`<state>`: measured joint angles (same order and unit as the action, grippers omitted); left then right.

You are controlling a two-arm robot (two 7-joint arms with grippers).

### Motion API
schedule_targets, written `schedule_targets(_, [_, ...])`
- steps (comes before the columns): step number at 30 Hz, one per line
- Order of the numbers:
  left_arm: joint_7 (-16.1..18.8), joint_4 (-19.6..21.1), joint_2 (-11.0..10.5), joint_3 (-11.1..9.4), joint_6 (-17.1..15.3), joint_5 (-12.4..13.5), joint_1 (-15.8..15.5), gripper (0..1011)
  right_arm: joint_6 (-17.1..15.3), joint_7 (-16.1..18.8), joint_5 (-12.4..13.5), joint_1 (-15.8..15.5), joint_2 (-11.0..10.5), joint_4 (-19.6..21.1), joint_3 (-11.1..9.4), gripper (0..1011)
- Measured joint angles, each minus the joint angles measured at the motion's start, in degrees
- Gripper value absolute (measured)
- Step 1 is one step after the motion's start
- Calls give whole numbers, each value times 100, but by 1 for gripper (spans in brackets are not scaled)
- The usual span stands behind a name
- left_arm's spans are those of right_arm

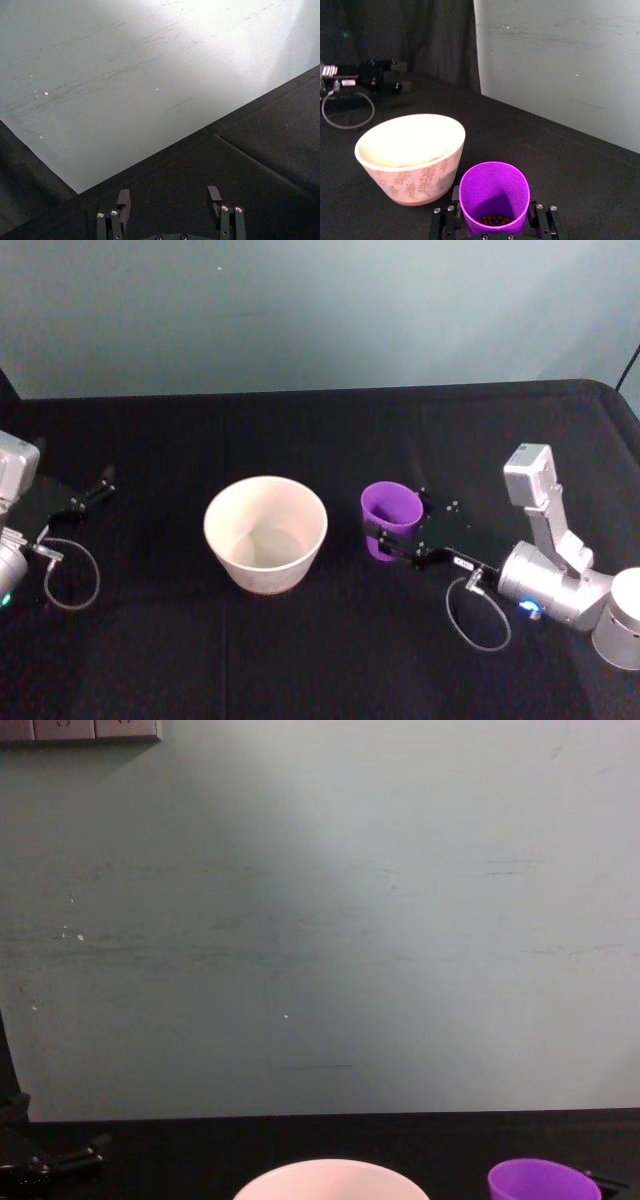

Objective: Pick up the cup and pour the mung beans from the cup into the bowl.

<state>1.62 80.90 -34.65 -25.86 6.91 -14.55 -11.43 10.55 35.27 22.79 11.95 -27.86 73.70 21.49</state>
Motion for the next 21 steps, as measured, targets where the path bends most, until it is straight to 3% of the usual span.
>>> schedule_targets(10, [0,0,0,0,0,0,0,1000,-391,-135,327,-146,-136,521,-240,729])
schedule_targets(20, [0,0,0,0,0,0,0,1000,-1102,-485,482,-320,-622,1962,-521,729])
schedule_targets(21, [0,0,0,0,0,0,1,1000,-1102,-485,482,-320,-622,1962,-521,729])
